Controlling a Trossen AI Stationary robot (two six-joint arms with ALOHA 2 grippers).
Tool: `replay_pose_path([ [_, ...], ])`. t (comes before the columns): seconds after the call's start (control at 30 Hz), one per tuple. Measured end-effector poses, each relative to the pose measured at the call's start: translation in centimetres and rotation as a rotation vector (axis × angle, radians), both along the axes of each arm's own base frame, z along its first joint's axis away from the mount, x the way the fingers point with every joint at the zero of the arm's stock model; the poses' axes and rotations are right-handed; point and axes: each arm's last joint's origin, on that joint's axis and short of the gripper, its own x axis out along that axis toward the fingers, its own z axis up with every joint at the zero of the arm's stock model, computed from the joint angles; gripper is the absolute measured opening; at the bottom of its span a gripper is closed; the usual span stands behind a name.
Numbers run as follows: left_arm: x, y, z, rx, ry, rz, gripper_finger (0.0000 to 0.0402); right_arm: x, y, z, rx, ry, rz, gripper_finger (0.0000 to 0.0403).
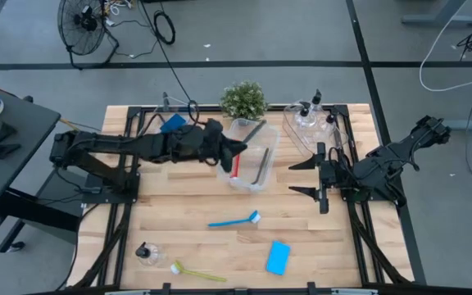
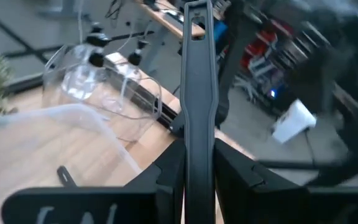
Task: Pick & Place Kitchen Sink Supplies
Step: Put the gray dish brush into the transparent container
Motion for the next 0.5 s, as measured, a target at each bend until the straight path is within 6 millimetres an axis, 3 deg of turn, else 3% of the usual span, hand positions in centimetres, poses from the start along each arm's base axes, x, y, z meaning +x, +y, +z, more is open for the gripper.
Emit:
replay_pose_path([
  [0.5, 0.9, 4.1, -1.9, -0.366, -0.023, 0.143, 0.0072, 0.1, -0.2, 0.4, 0.0, -0.043, -0.078, 0.0256],
])
